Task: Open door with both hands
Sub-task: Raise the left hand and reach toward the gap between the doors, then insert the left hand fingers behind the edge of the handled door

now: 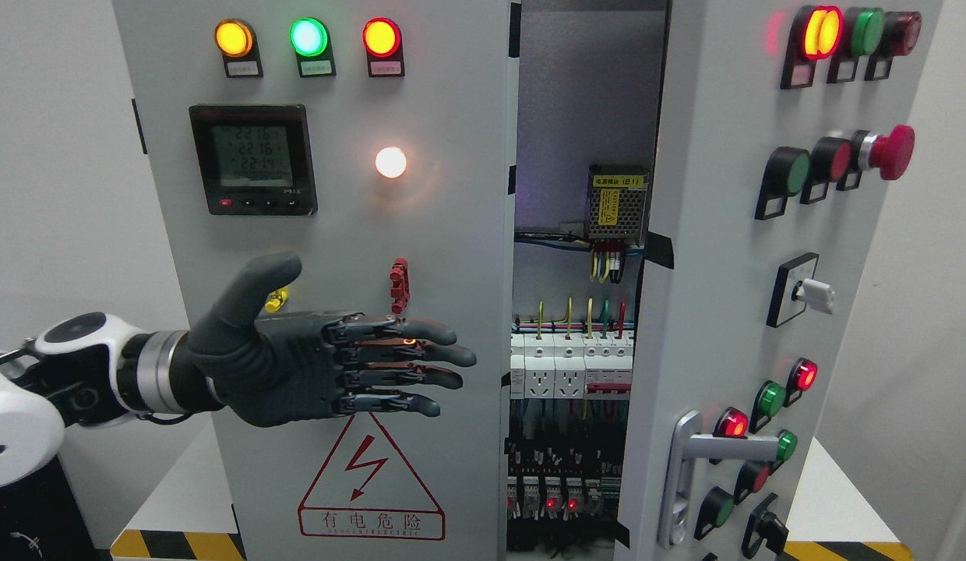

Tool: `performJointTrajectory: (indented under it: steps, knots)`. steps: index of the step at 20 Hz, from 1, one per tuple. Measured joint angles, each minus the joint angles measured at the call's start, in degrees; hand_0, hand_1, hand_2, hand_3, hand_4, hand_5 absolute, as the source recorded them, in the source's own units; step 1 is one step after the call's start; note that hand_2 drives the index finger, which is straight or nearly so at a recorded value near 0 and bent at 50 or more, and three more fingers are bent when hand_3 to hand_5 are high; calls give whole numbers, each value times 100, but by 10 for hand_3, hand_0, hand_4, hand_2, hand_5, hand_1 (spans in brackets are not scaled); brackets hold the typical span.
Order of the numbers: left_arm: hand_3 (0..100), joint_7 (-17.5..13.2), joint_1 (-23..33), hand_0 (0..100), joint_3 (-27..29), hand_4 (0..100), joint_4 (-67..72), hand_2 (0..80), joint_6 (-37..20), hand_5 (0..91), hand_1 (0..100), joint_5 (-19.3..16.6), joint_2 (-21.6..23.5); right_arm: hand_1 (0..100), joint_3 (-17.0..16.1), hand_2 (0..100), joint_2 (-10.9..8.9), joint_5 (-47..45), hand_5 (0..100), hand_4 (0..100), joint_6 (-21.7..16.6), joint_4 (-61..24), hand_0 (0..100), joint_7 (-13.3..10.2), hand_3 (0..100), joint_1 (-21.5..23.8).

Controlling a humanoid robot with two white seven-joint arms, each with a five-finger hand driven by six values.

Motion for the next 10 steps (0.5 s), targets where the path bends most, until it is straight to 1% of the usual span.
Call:
performJointTrajectory:
  steps: [4, 8, 10]
  knots:
    - [0, 211, -98, 0, -38, 0, 225, 0, 50, 0, 0, 268, -528, 0, -1, 0, 0, 0, 0, 0, 0, 0, 0, 0, 0, 0]
    - [0, 811, -159, 0, 18, 0, 401, 0, 73, 0, 0, 429, -1003, 0, 1, 0, 0, 0, 0, 0, 0, 0, 0, 0, 0, 0]
    - [0, 1016, -177, 0, 70, 0, 460, 0, 93, 0, 0, 472, -1220, 0, 2, 0, 0, 0, 0, 0, 0, 0, 0, 0, 0, 0]
